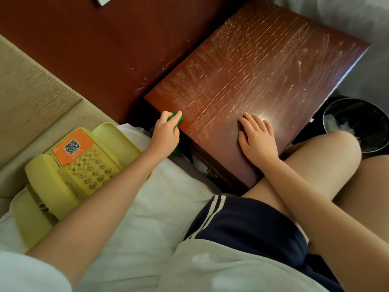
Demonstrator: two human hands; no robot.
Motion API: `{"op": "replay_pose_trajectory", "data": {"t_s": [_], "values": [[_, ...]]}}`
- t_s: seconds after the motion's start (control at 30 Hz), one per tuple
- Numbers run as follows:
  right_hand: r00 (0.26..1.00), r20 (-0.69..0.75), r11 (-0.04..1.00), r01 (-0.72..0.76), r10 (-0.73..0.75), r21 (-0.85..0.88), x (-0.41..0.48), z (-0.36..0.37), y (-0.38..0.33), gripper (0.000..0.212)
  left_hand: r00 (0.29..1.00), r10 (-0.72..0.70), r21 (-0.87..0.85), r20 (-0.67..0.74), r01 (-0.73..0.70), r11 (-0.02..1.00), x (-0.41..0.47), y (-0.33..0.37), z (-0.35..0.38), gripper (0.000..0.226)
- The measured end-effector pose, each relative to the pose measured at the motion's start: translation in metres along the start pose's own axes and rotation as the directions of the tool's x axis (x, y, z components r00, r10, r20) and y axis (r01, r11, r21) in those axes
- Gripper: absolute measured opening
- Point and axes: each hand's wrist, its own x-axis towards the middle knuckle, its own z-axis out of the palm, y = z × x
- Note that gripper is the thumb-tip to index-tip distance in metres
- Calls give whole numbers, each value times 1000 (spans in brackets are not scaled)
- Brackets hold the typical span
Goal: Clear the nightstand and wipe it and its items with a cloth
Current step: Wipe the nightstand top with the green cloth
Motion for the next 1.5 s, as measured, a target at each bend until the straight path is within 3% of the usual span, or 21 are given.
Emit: {"op": "replay_pose_trajectory", "data": {"t_s": [0.13,0.2,0.37,0.47,0.6,0.83,0.97,1.1,1.2,1.33,1.4,1.5], "values": [[1000,-19,999,11,-12,-32,1,0,0,47,990,66,-20,128,-64,998,-4,0,-5,48],[999,-32,999,15,-16,-28,1,1,0,46,988,93,-54,120,-87,995,1,0,-14,45],[999,-51,999,15,-16,-29,0,1,-1,44,985,-120,-35,-125,116,993,49,-21,-41,43],[998,-52,999,22,-24,-34,1,1,-1,44,965,-234,86,-118,245,966,76,-34,-45,41],[997,-70,999,19,-21,-32,0,3,-1,43,960,-258,196,-105,275,941,82,-38,-36,43],[997,-72,999,16,-18,-37,0,4,-1,44,980,-168,221,-104,188,957,65,-34,-27,46],[996,-84,1000,14,-16,-27,0,3,-1,44,999,5,243,-48,7,970,45,-33,-23,43],[996,-88,1000,13,-15,-26,0,3,-1,43,996,84,204,22,-87,975,26,-27,-19,43],[996,-87,1000,11,-13,-22,0,3,-1,44,976,192,172,101,-208,963,8,-11,-14,45],[996,-84,1000,11,-13,-21,-1,3,0,44,898,328,93,292,-368,925,3,-3,-22,44],[997,-81,1000,11,-13,-17,-1,3,0,44,917,299,68,265,-327,943,19,-8,-31,43],[997,-76,1000,6,-8,-18,0,3,-1,45,995,50,91,81,-57,994,50,-21,-45,43]]}}
